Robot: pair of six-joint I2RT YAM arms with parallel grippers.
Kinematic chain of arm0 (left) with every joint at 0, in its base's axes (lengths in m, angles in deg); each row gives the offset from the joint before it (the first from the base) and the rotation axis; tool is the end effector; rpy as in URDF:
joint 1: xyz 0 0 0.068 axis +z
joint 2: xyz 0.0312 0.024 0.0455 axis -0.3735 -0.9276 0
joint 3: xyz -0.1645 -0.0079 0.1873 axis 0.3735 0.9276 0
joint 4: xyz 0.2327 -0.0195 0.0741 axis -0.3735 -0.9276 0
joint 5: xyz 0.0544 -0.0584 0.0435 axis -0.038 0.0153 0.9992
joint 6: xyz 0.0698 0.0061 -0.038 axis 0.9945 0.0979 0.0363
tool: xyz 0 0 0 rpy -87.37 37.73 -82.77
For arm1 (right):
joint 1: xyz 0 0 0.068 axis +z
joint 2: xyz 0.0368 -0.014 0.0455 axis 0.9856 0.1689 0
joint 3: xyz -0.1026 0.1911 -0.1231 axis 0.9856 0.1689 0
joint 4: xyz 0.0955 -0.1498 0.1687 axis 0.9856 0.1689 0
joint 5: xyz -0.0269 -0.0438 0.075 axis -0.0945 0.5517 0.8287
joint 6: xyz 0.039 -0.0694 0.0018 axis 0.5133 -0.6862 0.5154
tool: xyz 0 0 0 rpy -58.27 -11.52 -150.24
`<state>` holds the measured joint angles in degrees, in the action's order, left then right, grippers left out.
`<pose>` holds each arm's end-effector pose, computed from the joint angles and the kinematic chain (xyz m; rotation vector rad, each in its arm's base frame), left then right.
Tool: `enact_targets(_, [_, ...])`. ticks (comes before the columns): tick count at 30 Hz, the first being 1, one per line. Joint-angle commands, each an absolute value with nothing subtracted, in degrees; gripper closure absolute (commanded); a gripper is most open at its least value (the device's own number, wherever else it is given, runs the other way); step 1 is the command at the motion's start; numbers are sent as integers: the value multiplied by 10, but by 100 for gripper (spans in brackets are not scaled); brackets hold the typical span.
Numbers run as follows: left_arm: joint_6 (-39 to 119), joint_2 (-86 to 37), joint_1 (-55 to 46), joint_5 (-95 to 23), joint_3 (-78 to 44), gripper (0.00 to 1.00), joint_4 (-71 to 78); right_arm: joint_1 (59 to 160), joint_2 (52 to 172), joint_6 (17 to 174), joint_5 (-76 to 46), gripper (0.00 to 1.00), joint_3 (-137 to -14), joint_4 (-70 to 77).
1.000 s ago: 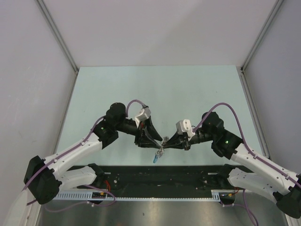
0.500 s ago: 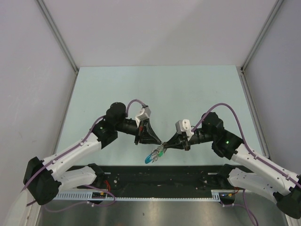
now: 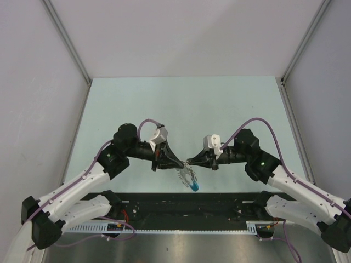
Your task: Remove the keys from the keyring
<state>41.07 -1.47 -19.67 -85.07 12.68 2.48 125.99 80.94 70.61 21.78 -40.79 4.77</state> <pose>0.1254 -0.1887 0.3039 1.2462 1.4460 -1.4953 0.1195 0.1915 0.2975 -1.4078 1.1528 1.0281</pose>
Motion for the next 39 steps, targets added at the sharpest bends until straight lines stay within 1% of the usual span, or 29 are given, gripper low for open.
enact_targets(1, [406,8,-201,-842,136,99,60,1258,816,702,226,100,-435,2])
enact_targets(3, [403,7,-201,-841,142,96,63,1260,817,703,241,100,-435,-4])
enact_targets(4, [402,7,-201,-836,143,93,63,1261,818,703,244,100,-436,-5])
enact_targets(6, [402,0,-201,-833,143,90,62,1262,818,705,248,100,-436,-12])
enact_targets(13, [399,-8,-201,-820,140,73,64,1263,811,716,246,100,-436,-21])
enact_targets(15, [398,-7,-201,-814,140,65,65,1263,809,718,242,100,-436,-23])
enact_targets(18, [396,3,-201,-802,145,61,77,1267,808,725,224,100,-436,-26])
enact_targets(22, [396,29,-202,-762,156,60,91,1269,807,742,193,100,-436,-40])
enact_targets(27, [416,96,-202,-649,188,59,113,1271,812,753,192,100,-435,-42])
enact_targets(30, [418,129,-203,-617,205,60,133,1274,813,762,175,100,-436,-48])
enact_targets(34, [436,145,-204,-600,207,59,104,1278,817,776,139,100,-436,-61])
enact_targets(39, [433,144,-210,-621,196,59,91,1289,820,782,98,100,-435,-70])
